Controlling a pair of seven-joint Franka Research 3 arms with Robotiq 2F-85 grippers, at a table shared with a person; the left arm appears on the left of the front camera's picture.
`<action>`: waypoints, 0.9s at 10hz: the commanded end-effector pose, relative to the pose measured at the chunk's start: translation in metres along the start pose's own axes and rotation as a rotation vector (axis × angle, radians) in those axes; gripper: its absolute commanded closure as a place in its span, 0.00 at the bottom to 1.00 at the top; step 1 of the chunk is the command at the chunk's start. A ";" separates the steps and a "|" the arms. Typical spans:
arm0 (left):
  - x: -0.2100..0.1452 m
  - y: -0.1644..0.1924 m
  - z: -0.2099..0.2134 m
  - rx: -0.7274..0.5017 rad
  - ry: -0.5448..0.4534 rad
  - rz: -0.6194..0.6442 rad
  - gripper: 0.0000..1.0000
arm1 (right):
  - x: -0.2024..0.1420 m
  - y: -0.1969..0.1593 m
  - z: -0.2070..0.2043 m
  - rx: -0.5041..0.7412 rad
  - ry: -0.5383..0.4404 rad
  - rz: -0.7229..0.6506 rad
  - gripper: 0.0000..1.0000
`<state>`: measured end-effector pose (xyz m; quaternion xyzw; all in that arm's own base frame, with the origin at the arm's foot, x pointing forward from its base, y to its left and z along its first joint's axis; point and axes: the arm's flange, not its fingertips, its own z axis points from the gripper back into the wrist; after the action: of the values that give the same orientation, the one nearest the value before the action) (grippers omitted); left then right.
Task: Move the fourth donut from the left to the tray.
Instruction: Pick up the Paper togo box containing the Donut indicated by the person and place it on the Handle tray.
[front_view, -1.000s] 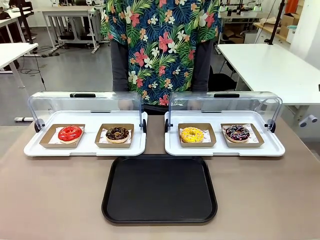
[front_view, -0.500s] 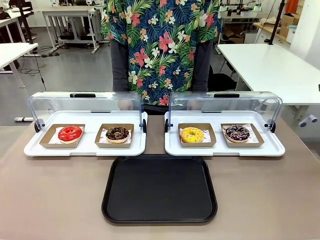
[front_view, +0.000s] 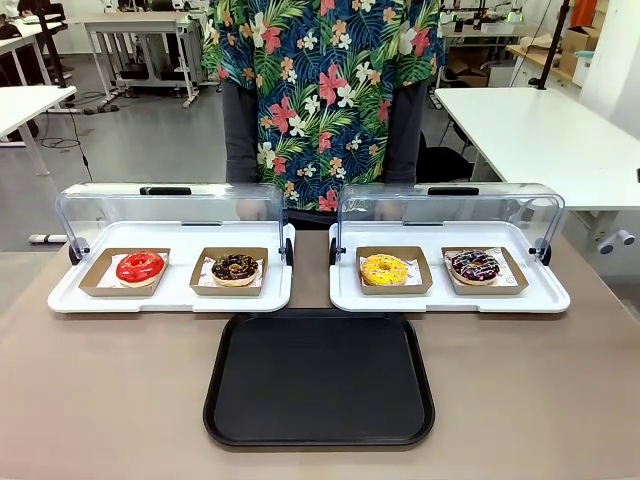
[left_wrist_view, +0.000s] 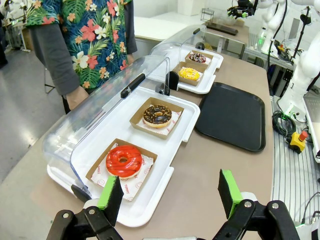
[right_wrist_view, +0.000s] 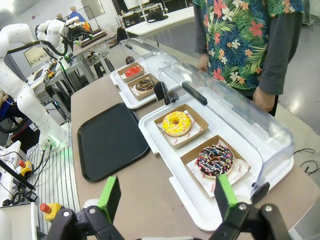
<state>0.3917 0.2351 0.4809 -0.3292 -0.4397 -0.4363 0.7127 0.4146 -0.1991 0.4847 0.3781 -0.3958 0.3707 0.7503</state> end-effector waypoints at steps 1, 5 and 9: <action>0.001 -0.001 0.001 -0.009 -0.008 0.006 0.00 | 0.002 0.000 -0.002 0.002 -0.025 0.014 0.00; 0.001 -0.001 0.001 -0.009 -0.008 0.006 0.00 | 0.002 0.000 -0.002 0.002 -0.025 0.014 0.00; 0.001 -0.001 0.001 -0.009 -0.008 0.006 0.00 | 0.002 0.000 -0.002 0.002 -0.025 0.014 0.00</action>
<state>0.3917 0.2351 0.4809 -0.3292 -0.4397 -0.4363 0.7127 0.4146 -0.1991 0.4847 0.3781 -0.3958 0.3708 0.7503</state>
